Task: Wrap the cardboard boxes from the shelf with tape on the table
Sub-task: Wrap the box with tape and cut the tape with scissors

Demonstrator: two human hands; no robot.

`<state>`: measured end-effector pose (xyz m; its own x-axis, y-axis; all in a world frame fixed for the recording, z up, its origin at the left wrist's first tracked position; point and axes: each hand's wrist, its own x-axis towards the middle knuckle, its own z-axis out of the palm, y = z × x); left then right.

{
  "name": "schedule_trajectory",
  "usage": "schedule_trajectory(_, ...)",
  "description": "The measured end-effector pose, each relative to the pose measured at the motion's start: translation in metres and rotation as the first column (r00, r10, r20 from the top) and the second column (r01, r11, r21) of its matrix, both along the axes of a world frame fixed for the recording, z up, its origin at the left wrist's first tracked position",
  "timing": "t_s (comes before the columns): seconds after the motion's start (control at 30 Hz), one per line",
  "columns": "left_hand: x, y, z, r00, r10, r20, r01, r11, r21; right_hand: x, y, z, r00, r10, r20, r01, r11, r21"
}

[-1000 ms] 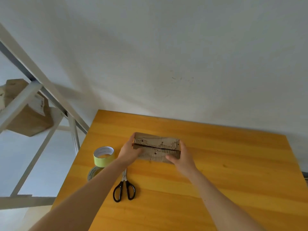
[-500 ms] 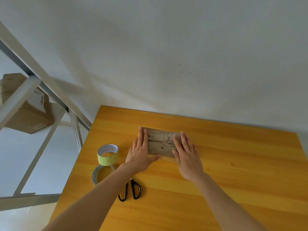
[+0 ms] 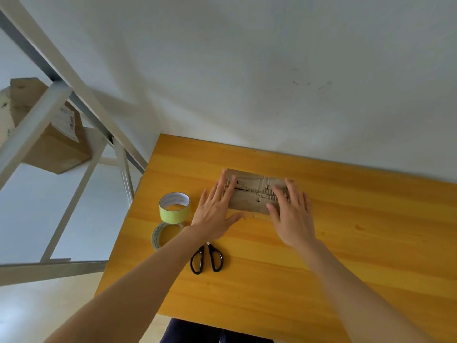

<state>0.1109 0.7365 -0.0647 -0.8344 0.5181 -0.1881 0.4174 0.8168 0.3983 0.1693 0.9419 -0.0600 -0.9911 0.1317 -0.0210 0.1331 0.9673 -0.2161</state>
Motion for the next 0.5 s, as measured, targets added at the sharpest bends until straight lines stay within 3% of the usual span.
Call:
schedule_trajectory(0.17,-0.003,-0.056,0.003,0.994,0.099,-0.042,-0.098,0.995,0.015,-0.001,-0.032,0.004,0.978,-0.003,-0.21,0.008,1.0,0.023)
schedule_trajectory(0.3,-0.012,-0.101,-0.008,0.991,0.134,0.009,-0.127,0.962,-0.242,-0.003,-0.068,0.005,0.945,0.094,-0.313,-0.114,0.992,-0.046)
schedule_trajectory(0.4,-0.014,-0.118,-0.013,0.986,0.151,0.068,-0.121,0.938,-0.324,-0.002,-0.095,0.003,0.923,0.176,-0.343,-0.221,0.97,-0.097)
schedule_trajectory(0.5,-0.016,-0.126,-0.014,0.983,0.171,0.06,-0.148,0.951,-0.273,-0.001,-0.119,0.0,0.924,0.195,-0.328,-0.247,0.961,-0.127)
